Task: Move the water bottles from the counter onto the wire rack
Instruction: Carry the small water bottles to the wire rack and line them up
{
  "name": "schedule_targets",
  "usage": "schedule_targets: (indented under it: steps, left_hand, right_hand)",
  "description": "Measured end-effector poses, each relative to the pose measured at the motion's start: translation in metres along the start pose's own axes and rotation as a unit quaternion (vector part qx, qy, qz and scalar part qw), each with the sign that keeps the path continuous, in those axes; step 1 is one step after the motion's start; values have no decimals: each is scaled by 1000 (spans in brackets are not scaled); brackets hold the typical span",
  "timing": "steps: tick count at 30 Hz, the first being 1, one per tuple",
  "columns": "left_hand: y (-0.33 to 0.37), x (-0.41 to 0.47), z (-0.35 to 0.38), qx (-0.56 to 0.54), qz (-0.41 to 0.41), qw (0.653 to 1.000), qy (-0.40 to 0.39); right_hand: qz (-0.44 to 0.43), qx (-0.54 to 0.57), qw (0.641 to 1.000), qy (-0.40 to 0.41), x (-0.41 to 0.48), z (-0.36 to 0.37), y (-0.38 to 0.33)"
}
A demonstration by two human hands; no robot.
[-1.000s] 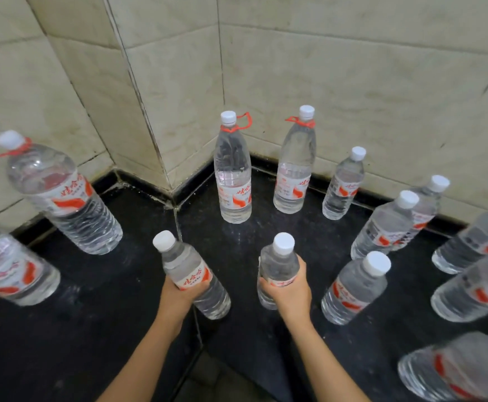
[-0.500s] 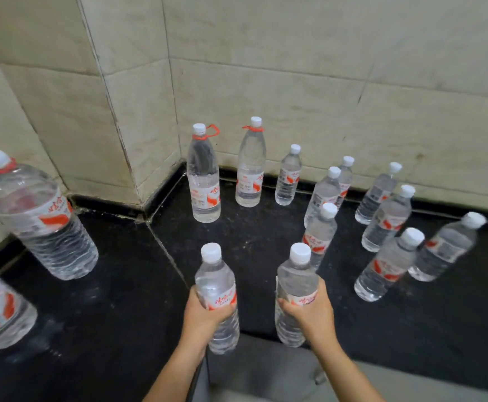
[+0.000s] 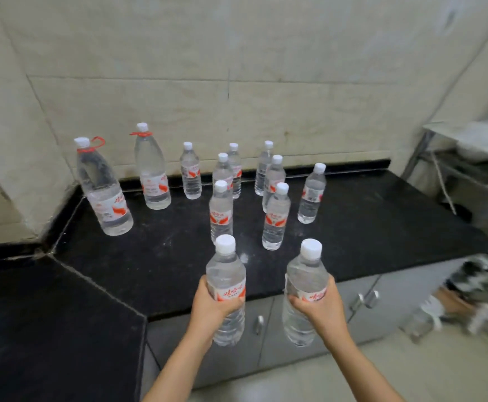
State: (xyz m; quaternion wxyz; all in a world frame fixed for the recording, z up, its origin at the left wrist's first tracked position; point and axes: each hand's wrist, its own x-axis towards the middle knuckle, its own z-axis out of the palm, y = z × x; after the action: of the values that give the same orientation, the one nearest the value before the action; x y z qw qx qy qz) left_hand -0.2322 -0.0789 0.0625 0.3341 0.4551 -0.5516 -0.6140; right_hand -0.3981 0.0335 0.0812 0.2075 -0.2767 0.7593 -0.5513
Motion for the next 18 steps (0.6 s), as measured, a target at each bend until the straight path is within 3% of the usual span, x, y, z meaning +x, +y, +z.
schedule_targets:
  steps: [6, 18]
  left_hand:
    - [20, -33, 114, -10, 21, 996, -84]
    - [-8, -135, 352, 27, 42, 971, -233]
  right_hand:
    - [4, 0, 997, 82, -9, -125, 19]
    - [42, -35, 972, 228, -53, -386, 98]
